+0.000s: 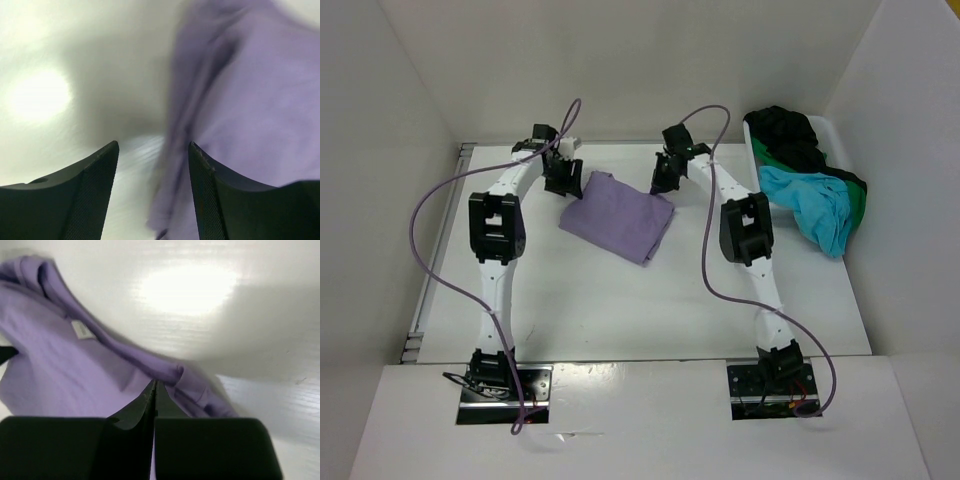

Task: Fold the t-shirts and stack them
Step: Fold the long partially folded tshirt into a neat square

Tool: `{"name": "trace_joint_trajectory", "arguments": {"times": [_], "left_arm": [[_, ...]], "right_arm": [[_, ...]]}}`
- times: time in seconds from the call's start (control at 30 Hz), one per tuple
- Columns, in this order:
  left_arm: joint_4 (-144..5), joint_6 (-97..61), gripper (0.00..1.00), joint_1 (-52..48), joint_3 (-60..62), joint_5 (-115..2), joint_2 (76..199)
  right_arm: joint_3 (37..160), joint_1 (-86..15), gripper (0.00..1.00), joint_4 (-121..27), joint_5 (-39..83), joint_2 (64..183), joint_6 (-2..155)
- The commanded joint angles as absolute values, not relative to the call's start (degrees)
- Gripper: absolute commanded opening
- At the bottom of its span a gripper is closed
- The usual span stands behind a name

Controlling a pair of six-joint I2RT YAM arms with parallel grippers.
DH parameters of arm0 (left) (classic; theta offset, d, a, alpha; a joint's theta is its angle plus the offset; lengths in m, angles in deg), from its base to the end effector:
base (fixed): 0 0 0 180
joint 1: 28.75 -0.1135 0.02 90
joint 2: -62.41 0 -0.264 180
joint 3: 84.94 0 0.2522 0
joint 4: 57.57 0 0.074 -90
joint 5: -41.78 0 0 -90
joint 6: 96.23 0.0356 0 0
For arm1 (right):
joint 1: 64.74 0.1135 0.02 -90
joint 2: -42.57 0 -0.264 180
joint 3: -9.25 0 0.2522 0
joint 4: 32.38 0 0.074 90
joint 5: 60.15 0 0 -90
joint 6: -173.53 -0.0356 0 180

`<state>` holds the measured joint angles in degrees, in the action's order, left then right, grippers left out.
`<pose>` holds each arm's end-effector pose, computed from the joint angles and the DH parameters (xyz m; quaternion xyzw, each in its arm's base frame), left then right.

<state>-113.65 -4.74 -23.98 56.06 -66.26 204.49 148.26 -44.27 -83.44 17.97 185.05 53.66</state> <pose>0.5361 -0.0558 0.1804 0.0960 0.9435 -0.1583 0.2748 0.5074 0.1972 0.1704 0.0462 0.9468 0.2181 0.2323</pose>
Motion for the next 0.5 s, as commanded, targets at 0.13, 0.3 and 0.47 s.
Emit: {"name": "trace_joint_trajectory", "arguments": {"times": [0.13, 0.3, 0.47], "left_arm": [[-111.50, -5.88, 0.67, -24.80, 48.80, -66.04, 193.11], [-109.30, -3.60, 0.92, -24.80, 44.76, -73.61, 188.01], [-108.77, -1.67, 1.00, -24.80, 43.00, -74.22, 186.86]], "right_arm": [[189.59, -44.35, 0.00, -106.56, 22.19, 200.48, 59.71], [190.79, -43.30, 0.10, -108.54, 28.07, 194.11, 60.49], [181.51, -42.15, 0.29, -110.39, 37.39, 180.41, 62.51]]}}
